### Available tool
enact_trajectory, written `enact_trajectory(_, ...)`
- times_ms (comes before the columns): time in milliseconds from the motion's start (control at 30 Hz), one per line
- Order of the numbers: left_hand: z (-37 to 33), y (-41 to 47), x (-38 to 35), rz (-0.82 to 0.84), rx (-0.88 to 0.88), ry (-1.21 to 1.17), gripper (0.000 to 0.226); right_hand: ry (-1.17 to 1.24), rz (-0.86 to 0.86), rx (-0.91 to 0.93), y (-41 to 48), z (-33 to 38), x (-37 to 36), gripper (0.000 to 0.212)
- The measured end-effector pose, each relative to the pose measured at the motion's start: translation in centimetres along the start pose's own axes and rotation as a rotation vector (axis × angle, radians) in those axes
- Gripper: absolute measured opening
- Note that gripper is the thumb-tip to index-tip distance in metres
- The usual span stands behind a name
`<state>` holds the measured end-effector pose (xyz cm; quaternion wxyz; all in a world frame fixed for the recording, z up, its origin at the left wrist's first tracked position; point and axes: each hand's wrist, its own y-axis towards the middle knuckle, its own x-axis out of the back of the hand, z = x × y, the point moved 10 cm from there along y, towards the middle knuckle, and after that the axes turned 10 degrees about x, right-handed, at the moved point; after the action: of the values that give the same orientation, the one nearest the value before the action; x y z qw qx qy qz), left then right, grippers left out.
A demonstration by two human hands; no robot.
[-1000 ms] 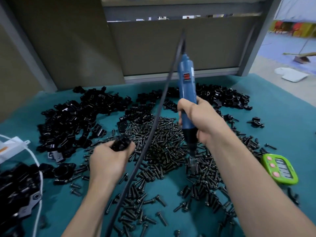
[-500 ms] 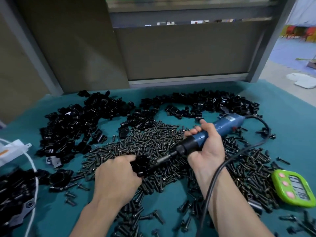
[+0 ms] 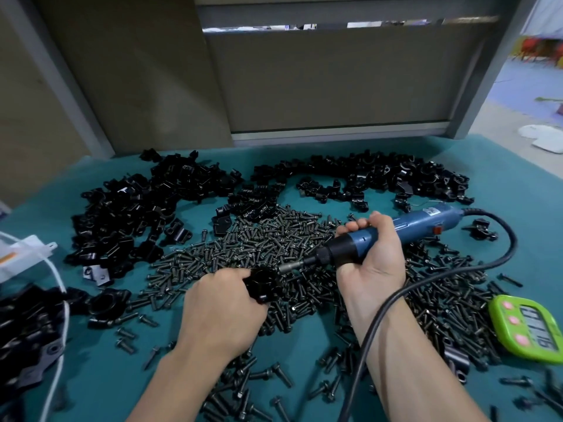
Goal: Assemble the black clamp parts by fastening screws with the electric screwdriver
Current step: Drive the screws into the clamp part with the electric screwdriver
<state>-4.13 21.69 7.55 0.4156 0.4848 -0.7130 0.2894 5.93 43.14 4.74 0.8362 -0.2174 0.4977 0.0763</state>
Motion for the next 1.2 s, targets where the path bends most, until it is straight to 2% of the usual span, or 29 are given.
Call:
enact_trajectory(200,0.1,-0.3,-0.5,0.057,0.067,-0.224,0.047,0.019,-0.041,0.020,-0.4,-0.1,0.5,0.016)
enact_trajectory(400,0.6,-0.1,-0.8,0.108,0.084,-0.232,0.036,-0.017,-0.002,0.039,-0.6,0.0,0.0,0.014)
enact_trajectory(667,0.5,-0.1,-0.6,0.088,0.056,-0.175,0.025,-0.011,0.033,0.029,-0.8,-0.4,-0.3,0.015)
enact_trajectory(900,0.3,-0.3,-0.3,0.058,0.040,-0.148,0.031,0.010,0.064,0.022,-0.9,-0.3,-0.5,0.015)
enact_trajectory(1100,0.0,-0.4,-0.3,0.070,0.035,-0.122,0.022,0.005,0.086,0.033,-1.0,-0.3,-0.8,0.014)
enact_trajectory(1200,0.0,-0.4,-0.1,0.051,0.028,-0.097,0.028,-0.005,0.099,0.048,-1.0,-0.2,-0.9,0.014)
